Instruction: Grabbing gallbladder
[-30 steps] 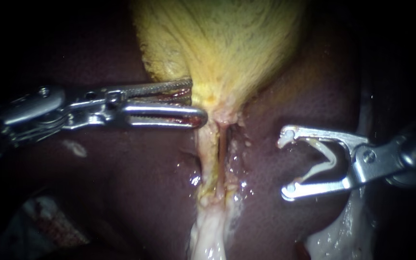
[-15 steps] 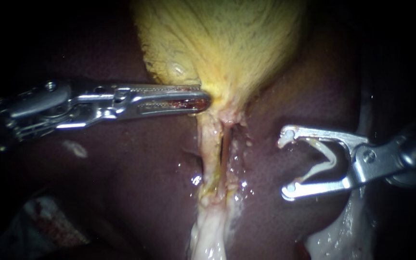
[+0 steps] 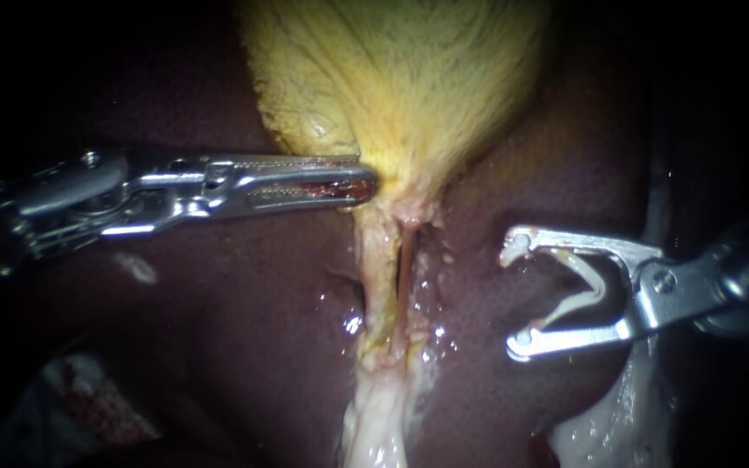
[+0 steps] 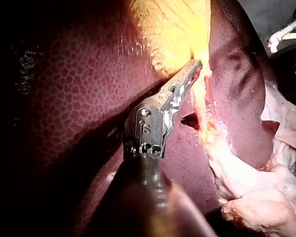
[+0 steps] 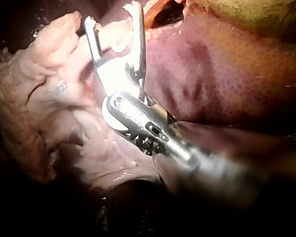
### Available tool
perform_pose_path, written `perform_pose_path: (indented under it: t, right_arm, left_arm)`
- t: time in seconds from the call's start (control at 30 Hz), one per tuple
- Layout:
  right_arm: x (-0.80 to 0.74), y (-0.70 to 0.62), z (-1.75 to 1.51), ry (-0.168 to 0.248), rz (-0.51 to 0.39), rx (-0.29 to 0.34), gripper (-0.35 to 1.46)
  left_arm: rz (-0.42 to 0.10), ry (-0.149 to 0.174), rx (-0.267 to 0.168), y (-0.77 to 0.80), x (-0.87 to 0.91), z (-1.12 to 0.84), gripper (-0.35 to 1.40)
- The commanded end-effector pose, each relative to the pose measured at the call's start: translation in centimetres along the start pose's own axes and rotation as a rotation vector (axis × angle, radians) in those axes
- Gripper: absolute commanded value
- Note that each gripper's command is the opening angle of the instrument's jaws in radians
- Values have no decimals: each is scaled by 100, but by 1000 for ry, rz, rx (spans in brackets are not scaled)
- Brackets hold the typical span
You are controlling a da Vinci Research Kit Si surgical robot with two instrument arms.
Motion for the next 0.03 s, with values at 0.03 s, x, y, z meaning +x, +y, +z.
perform_pose_path:
  t: [0.03]
  right_arm:
    - [0,0,0,0,0,0,60]
  left_arm:
    - [1,0,0,0,0,0,-35]
